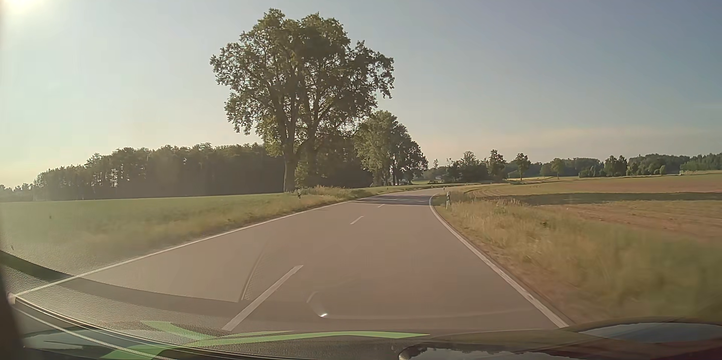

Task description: Follow the waypoints while adhering to traffic rules and regulations

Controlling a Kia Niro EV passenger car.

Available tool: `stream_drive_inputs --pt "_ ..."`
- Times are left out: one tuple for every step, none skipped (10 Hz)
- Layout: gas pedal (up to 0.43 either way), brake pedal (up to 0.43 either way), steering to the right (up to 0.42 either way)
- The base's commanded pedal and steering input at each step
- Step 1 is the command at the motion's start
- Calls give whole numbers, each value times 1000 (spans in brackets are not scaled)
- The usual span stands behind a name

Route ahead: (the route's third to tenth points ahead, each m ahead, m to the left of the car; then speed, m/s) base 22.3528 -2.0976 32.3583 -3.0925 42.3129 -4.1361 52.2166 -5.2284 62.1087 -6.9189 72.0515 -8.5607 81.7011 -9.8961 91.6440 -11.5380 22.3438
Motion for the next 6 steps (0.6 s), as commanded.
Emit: stream_drive_inputs --pt "150 0 16" --pt "157 0 18" --pt "157 0 18" --pt "157 0 18" --pt "169 0 18" --pt "169 0 16"
